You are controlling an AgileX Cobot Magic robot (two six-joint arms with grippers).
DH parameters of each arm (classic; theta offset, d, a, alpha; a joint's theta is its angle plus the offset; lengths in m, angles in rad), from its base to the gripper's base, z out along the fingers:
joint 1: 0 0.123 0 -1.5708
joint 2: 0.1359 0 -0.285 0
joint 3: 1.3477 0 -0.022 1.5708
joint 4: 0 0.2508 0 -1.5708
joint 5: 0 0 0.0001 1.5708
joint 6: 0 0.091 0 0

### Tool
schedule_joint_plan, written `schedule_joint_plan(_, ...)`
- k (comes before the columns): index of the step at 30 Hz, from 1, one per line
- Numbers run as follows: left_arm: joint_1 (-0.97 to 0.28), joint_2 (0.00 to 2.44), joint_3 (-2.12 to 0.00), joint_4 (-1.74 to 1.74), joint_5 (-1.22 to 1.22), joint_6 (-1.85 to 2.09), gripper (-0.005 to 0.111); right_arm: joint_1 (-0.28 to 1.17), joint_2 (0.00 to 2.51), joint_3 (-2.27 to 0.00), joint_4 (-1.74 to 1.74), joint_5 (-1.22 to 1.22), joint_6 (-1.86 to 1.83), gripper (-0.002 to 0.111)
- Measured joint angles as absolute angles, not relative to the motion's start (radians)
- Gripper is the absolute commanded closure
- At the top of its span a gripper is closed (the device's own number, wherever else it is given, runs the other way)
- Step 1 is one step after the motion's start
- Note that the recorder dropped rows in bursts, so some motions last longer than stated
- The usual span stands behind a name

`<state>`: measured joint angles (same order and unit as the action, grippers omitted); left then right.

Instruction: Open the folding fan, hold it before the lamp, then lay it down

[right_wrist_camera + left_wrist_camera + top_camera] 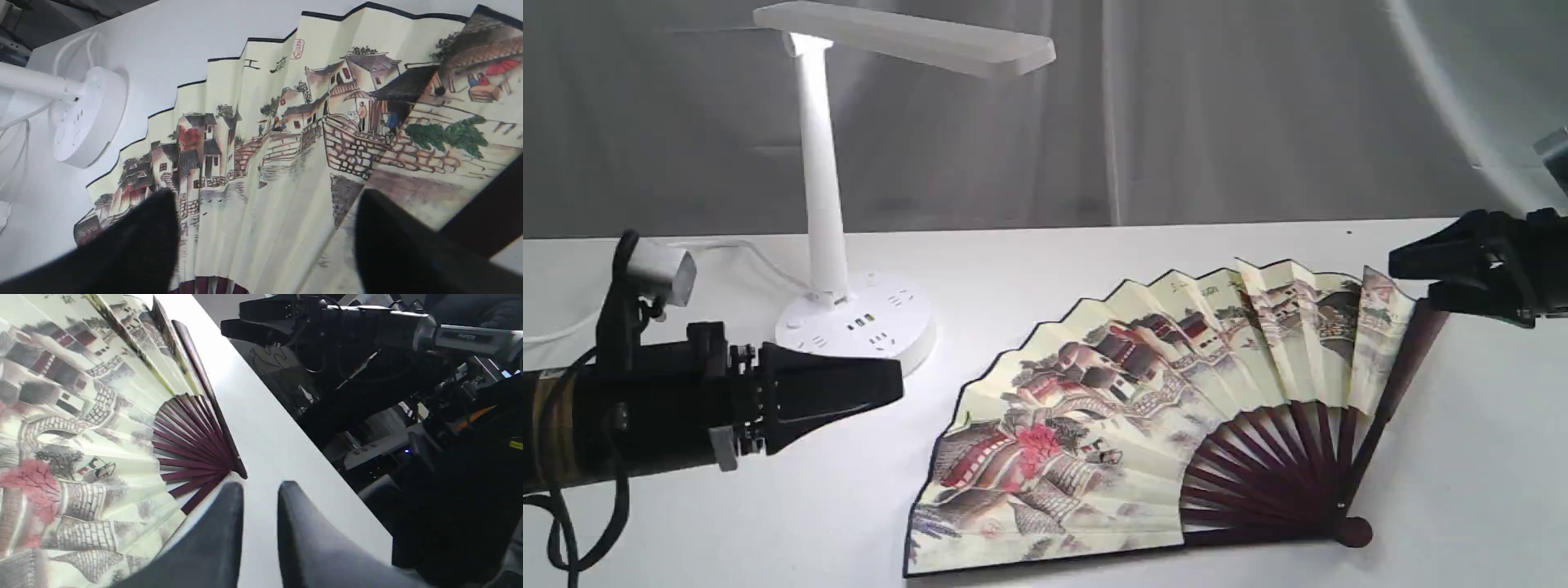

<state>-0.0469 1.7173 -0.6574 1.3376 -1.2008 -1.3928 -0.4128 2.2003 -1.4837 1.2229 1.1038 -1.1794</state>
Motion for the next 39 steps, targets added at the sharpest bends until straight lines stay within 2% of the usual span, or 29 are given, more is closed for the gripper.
schedule_joint_plan(6, -0.047, 1.641, -0.657, 1.351, -0.994, -1.391, 0.094, -0.413, 2.198, -1.484, 1.269, 1.148, -1.261, 0.109)
schedule_joint_plan(10, -0.047, 1.603, -0.657, 1.376, -0.880, -1.391, 0.094, -0.406, 2.162, -1.484, 1.260, 1.159, -1.335, 0.108)
schedule_joint_plan(13, -0.047, 1.584, -0.657, 1.378, -0.816, -1.391, 0.094, -0.377, 2.112, -1.484, 1.181, 1.079, -1.345, 0.108)
schedule_joint_plan(16, -0.047, 1.579, -0.657, 1.378, -0.765, -1.389, 0.094, -0.311, 2.081, -1.484, 1.052, 0.941, -1.345, 0.108)
schedule_joint_plan(23, -0.047, 1.579, -0.657, 1.381, -0.587, -1.387, 0.094, -0.104, 2.072, -1.484, 0.815, 0.441, -1.316, 0.108)
schedule_joint_plan(28, -0.047, 1.579, -0.657, 1.384, -0.550, -1.383, 0.094, 0.016, 2.072, -1.484, 0.746, 0.246, -1.306, 0.108)
schedule_joint_plan(35, -0.047, 1.579, -0.657, 1.386, -0.550, -1.366, 0.094, 0.123, 2.072, -1.484, 0.659, 0.163, -1.306, 0.108)
schedule_joint_plan(39, -0.047, 1.579, -0.657, 1.386, -0.550, -1.366, 0.094, 0.139, 2.072, -1.484, 0.671, 0.147, -1.113, 0.108)
